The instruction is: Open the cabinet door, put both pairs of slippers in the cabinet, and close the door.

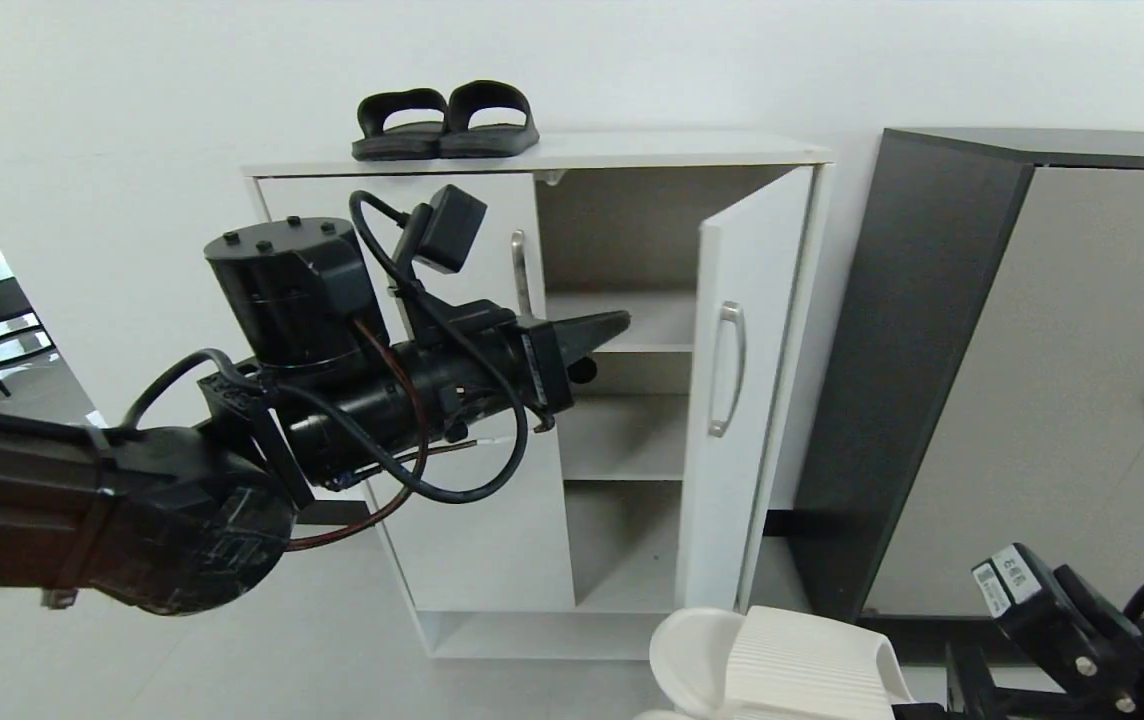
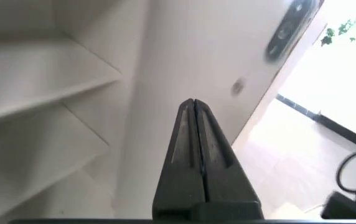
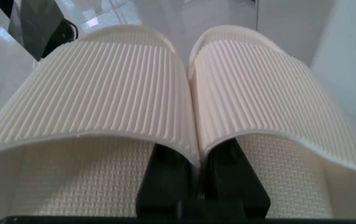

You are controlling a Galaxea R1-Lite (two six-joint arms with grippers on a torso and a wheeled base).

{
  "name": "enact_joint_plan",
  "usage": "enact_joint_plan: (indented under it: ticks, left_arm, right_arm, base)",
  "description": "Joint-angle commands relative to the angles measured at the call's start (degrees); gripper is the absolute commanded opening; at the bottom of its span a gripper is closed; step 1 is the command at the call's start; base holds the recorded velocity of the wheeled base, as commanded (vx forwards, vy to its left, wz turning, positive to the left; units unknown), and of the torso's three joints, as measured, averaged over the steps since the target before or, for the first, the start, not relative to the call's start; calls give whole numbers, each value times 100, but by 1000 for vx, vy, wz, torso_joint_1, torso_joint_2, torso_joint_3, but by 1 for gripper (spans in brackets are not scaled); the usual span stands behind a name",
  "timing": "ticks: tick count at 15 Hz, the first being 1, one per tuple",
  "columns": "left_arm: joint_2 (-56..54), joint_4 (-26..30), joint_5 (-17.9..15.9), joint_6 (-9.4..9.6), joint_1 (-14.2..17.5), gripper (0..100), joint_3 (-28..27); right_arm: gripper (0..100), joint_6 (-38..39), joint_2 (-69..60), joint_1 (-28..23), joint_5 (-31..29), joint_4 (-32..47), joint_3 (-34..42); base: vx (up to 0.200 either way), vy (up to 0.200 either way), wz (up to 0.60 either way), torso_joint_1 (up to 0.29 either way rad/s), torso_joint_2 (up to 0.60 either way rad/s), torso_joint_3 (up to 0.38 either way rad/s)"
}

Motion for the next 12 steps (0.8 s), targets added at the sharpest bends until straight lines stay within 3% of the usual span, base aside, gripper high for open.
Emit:
enact_joint_plan:
  ticks: [1, 2, 4, 6, 7, 10, 11, 12]
  left_arm:
    - [-122, -13, 102, 3, 57, 0, 91]
    - [-166, -22, 234, 29, 119, 0, 135]
    - [-596, 154, 849, 64, 119, 0, 285]
    - [-1686, 963, 1816, 64, 110, 0, 513]
    - [-2477, 1745, 2528, 73, 92, 0, 768]
    - [-5131, 5322, 4637, 187, 75, 0, 1085]
    - [-6019, 6139, 5147, 187, 303, 0, 1199]
    - [-6863, 6711, 5226, 205, 1015, 0, 1427]
  right_arm:
    - [0, 6, -18, -2, -4, 8, 10]
    - [0, 24, 9, -2, -4, 8, -8]
    - [0, 226, 88, -11, -56, 17, -192]
    - [0, 648, 325, -46, -663, 44, -588]
    - [0, 789, 527, -46, -1243, 61, -808]
    - [0, 868, 1002, -46, -2183, 79, -1229]
    - [0, 868, 1169, -46, -2596, 193, -1379]
    - [0, 868, 1283, -46, -3062, 439, -1563]
  base:
    - [0, 0, 0, 0, 0, 0]
    - [0, 0, 0, 0, 0, 0]
    - [0, 0, 0, 0, 0, 0]
    - [0, 0, 0, 0, 0, 0]
    - [0, 0, 0, 0, 0, 0]
    - [0, 0, 0, 0, 0, 0]
    - [0, 0, 0, 0, 0, 0]
    - [0, 0, 0, 0, 0, 0]
